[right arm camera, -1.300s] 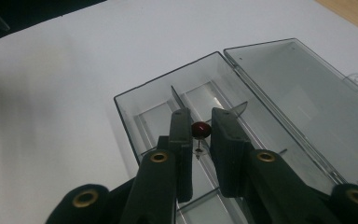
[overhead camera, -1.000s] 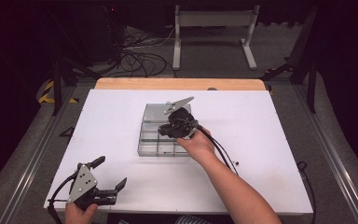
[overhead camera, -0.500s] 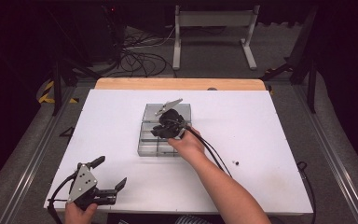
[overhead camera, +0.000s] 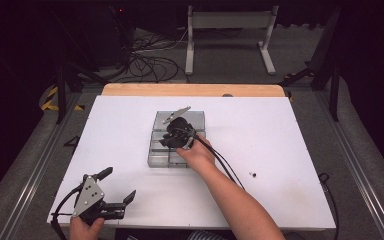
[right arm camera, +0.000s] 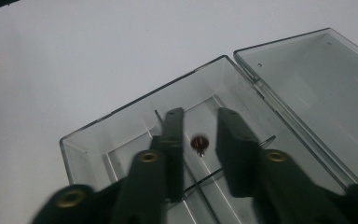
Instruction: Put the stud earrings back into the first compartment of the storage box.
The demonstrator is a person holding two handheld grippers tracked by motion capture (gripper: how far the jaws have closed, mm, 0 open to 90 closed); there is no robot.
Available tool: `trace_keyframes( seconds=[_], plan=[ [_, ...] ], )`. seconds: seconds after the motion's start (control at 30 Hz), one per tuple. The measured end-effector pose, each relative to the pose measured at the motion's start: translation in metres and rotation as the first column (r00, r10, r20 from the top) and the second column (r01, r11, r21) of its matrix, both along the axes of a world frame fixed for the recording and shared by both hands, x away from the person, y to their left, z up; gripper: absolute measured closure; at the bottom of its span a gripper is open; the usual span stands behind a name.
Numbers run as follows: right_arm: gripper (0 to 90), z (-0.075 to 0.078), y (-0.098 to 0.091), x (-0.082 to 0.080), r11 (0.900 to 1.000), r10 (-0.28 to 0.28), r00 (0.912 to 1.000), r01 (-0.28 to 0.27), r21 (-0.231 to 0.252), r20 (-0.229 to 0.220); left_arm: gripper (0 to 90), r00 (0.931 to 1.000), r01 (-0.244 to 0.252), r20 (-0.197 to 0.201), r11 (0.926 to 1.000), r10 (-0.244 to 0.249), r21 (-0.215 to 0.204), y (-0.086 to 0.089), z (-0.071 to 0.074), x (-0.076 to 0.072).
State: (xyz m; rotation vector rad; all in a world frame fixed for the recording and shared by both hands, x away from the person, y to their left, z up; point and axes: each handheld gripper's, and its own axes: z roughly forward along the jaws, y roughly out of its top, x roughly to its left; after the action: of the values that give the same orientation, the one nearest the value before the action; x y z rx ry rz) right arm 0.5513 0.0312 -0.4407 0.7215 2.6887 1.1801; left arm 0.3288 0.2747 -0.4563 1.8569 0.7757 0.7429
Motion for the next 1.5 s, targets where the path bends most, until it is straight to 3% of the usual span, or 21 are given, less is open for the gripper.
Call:
trace_keyframes(
  seconds=[0.1, 0.17, 0.2, 0.27, 0.3, 0.47, 0.97, 1.5],
  plan=[
    [58.5, 0.001, -0.001, -0.001, 1.0, -0.005, 0.9998, 0.005, 0.0, 0.019, 3.9, 1.0, 0.001, 0.003, 1.0, -0.001, 0.005, 0.0, 0.0, 0.0],
    [44.0, 0.005, -0.005, -0.001, 0.9996, -0.013, 0.9999, 0.012, 0.024, 0.01, 3.9, 1.0, 0.001, 0.003, 1.0, -0.001, 0.005, 0.0, 0.0, 0.0],
    [44.0, 0.005, -0.005, -0.001, 0.9996, -0.013, 0.9999, 0.012, 0.024, 0.01, 3.9, 1.0, 0.002, 0.003, 1.0, -0.002, 0.005, 0.0, 0.0, 0.0],
    [35.4, 0.008, -0.009, -0.001, 0.9989, -0.017, 0.9998, 0.018, 0.044, -0.008, 3.9, 1.0, 0.001, 0.001, 1.0, -0.001, 0.004, 0.0, 0.0, 0.0],
    [25.7, 0.012, -0.013, -0.001, 0.9984, -0.018, 0.9998, 0.018, 0.053, -0.013, 3.9, 1.0, 0.002, 0.001, 1.0, -0.002, 0.002, 0.0, 0.0, 0.0],
    [16.8, 0.024, -0.022, -0.006, 0.9985, -0.039, 0.9991, 0.038, 0.04, 0.019, 3.9, 1.0, 0.001, -0.002, 1.0, -0.001, -0.001, 0.0, 0.0, 0.0],
    [11.5, 0.061, -0.075, -0.034, 0.9937, -0.034, 0.9965, 0.026, 0.109, 0.076, 3.9, 1.0, -0.002, -0.002, 1.0, 0.002, 0.001, 0.0, 0.0, 0.0],
    [12.3, 0.075, -0.128, -0.063, 0.9922, -0.049, 0.9911, 0.034, 0.12, 0.124, 3.8, 1.0, -0.007, -0.001, 1.0, 0.007, 0.003, 0.001, 0.0, 0.0]
  ],
)
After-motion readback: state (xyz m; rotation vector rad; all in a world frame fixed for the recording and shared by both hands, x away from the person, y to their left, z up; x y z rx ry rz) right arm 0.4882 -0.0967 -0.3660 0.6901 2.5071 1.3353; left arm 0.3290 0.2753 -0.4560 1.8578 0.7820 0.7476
